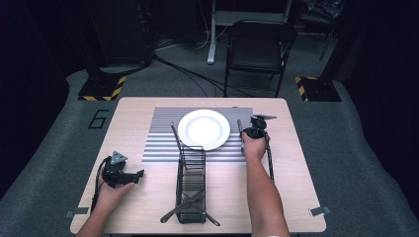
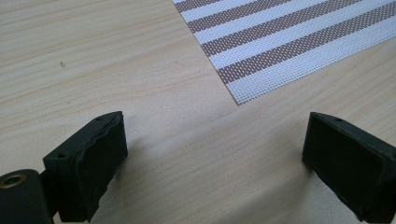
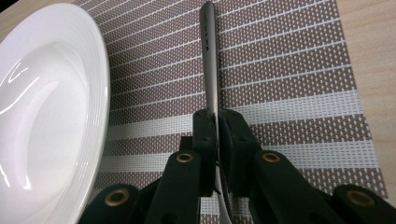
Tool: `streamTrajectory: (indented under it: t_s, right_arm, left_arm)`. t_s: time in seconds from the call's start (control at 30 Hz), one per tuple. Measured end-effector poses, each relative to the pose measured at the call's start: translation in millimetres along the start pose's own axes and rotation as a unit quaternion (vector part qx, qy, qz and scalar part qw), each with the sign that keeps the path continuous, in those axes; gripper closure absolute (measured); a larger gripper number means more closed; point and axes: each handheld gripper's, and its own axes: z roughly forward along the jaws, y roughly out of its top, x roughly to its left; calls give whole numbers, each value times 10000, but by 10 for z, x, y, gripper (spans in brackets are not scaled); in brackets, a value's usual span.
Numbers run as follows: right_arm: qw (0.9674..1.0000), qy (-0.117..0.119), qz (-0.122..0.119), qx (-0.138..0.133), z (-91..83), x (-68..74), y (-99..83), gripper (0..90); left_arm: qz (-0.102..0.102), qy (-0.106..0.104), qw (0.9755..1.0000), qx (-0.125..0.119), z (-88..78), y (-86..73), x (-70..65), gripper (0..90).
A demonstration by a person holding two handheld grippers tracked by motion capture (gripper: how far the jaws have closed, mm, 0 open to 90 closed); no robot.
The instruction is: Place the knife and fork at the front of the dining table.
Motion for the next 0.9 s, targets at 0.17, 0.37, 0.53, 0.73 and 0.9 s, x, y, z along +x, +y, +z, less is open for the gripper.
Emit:
streamTrajectory:
  t_s: [0.17, 0.37, 0.53, 0.73, 0.9]
  right_arm:
    - [10000, -68, 47, 8, -19, 6, -3, 846]
    - [10000, -88, -11, -25, -47, -32, -11, 817]
    - [9999, -74, -93, -39, -112, -71, -14, 811]
    - [9985, -163, -515, -118, -235, 5, -16, 788]
    - [9952, -285, -932, -114, -395, 32, -86, 715]
  left_arm:
    - [2, 0, 10000, 1, 0, 0, 0, 63]
    - [-3, -2, 10000, 5, 0, 0, -1, 63]
    - [-3, -2, 10000, 5, 0, 0, -1, 63]
    - [-3, -1, 10000, 6, -1, 0, -1, 63]
    - [-3, -28, 10000, -6, -12, -1, 1, 83]
